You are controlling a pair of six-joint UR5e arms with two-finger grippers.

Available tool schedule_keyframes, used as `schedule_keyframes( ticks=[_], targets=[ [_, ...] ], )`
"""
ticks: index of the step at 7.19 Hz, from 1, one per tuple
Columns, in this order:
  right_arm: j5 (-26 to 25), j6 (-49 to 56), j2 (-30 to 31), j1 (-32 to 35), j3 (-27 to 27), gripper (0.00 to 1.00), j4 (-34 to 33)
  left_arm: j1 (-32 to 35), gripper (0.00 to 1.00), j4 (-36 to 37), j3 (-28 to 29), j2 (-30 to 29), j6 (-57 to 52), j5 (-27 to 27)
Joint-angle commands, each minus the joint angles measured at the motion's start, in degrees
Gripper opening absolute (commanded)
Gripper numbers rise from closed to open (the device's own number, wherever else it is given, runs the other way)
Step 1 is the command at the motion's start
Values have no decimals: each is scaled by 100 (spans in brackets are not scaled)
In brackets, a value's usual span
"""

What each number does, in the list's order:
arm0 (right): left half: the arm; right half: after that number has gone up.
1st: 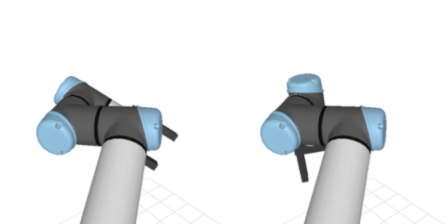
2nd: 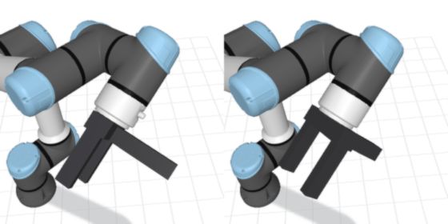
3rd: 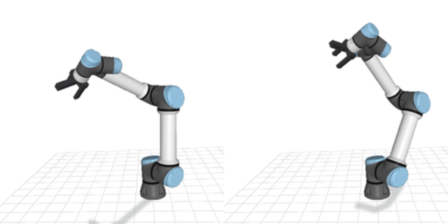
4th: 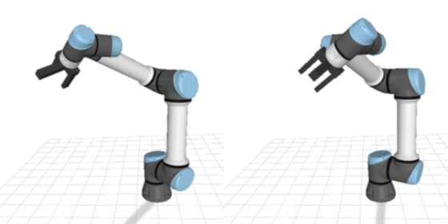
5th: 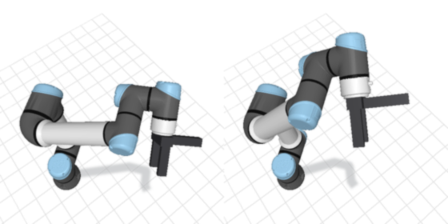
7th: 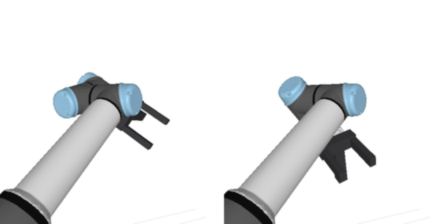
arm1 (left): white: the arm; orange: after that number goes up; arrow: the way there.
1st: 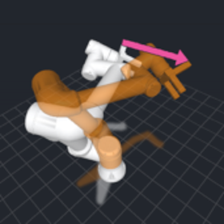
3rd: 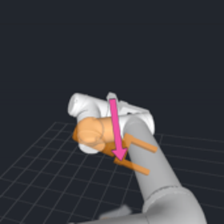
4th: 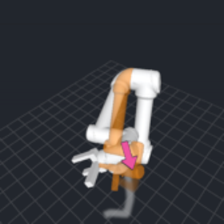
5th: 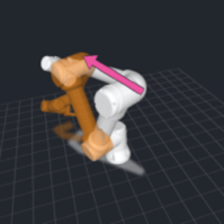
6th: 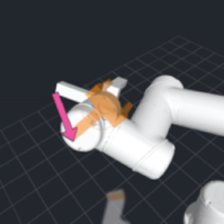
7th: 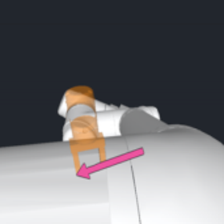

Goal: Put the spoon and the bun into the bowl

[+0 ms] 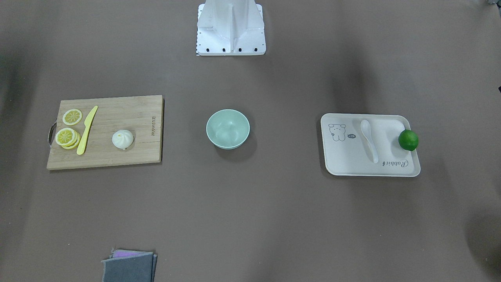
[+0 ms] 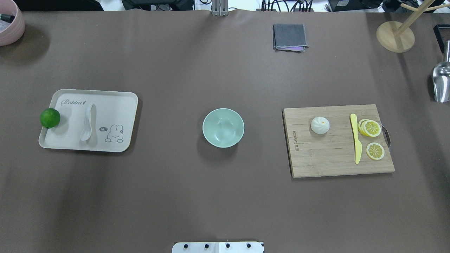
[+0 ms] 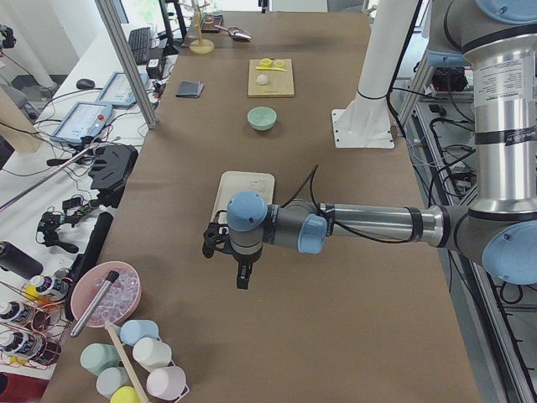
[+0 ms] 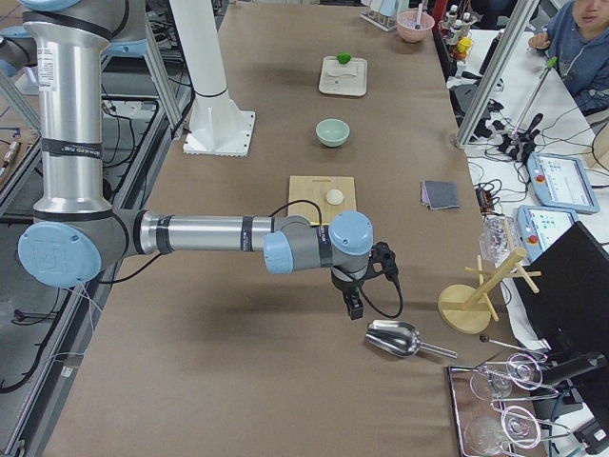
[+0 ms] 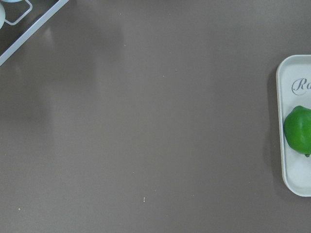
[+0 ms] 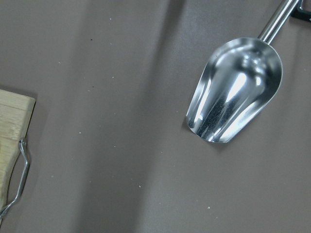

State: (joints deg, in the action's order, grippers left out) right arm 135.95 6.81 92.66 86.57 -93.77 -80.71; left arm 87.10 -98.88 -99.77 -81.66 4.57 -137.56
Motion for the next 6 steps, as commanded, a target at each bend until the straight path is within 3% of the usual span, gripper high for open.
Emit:
schedule_keyframes(
  ticks=[1,6],
  targets=[
    [89,-4,15,0,25,100,2,0,98,0,-43,10,0,-17],
    [169,5,32,0,16,100,2,0,98,-18,28,27,9,45]
  ],
)
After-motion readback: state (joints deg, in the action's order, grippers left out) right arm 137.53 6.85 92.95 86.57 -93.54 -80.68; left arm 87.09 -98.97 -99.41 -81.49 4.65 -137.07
